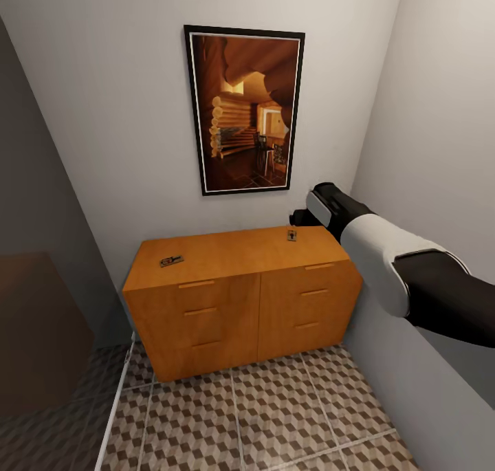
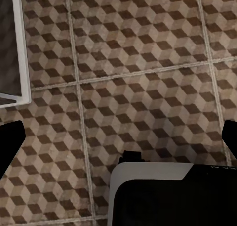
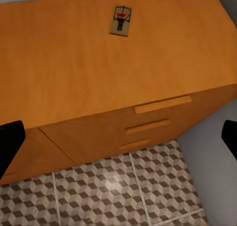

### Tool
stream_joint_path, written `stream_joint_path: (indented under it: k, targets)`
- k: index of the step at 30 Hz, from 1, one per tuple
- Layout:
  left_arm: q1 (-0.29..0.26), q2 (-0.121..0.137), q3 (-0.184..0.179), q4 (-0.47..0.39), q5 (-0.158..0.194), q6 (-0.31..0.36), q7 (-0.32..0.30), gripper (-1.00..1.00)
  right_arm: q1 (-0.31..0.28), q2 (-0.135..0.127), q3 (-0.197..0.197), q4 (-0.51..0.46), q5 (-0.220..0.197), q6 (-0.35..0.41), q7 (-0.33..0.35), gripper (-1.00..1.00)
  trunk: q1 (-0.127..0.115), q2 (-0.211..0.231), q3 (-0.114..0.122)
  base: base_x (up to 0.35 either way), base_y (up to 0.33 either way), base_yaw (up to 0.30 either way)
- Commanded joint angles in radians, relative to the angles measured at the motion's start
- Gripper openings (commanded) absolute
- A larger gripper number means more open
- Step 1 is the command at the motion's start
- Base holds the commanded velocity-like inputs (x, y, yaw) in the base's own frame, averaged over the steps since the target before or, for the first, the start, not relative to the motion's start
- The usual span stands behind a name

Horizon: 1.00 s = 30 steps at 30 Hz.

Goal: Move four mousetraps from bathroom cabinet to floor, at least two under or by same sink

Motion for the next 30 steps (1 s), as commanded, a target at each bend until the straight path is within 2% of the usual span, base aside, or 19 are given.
stream_joint_path:
  k: [1, 6, 30]
  targets:
    - [-0.001, 0.0, -0.009, 0.004, 0.009, -0.006, 0.001, 1.0, -0.001, 0.0, 0.007, 0.019, -0.011, -0.018, -0.007, 1.0, 0.0, -0.002, -0.002, 0.0, 0.0, 0.0]
    - [-0.002, 0.0, -0.009, 0.004, 0.009, -0.006, 0.001, 1.0, -0.001, 0.002, 0.007, 0.057, -0.011, -0.065, -0.007, 1.0, 0.0, -0.002, -0.002, 0.0, 0.0, 0.0]
    - [-0.001, 0.0, -0.009, 0.004, 0.009, -0.006, 0.001, 1.0, -0.001, 0.003, 0.007, 0.082, -0.011, -0.074, 0.0, 1.0, 0.0, -0.002, -0.002, 0.0, 0.0, 0.0]
